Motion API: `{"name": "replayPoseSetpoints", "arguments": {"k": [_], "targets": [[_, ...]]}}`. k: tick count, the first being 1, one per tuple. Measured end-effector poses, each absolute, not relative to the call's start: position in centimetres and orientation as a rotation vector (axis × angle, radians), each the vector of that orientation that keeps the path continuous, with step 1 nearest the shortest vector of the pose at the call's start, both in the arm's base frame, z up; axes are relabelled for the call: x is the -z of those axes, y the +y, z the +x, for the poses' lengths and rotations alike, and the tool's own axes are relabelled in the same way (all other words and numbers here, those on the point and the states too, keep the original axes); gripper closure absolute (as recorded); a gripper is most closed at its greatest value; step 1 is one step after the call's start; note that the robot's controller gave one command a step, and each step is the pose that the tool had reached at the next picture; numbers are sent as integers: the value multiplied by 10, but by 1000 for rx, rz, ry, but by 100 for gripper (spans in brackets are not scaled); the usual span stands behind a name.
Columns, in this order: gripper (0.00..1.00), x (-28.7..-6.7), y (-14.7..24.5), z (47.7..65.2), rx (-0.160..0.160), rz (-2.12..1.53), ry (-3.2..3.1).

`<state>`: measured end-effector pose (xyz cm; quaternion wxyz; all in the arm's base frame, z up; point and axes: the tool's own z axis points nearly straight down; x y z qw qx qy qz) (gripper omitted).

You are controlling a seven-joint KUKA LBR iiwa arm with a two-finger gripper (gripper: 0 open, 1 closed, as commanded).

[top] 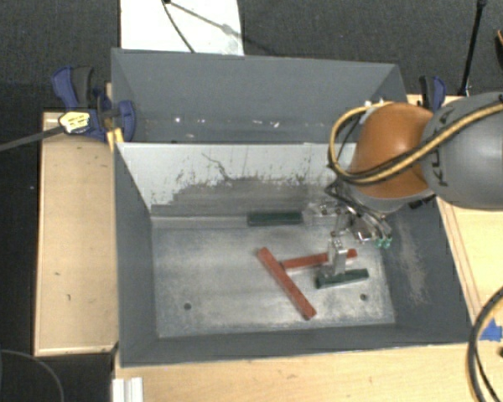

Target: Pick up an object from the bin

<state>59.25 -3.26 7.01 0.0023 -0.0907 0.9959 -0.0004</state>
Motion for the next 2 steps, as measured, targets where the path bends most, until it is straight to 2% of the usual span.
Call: {"name": "replayPoseSetpoints", "arguments": {"k": [1, 2], "targets": [[100, -71, -30, 591, -1, -285, 3126], [100, -216, -61, 561, 4, -395, 3106]]}}
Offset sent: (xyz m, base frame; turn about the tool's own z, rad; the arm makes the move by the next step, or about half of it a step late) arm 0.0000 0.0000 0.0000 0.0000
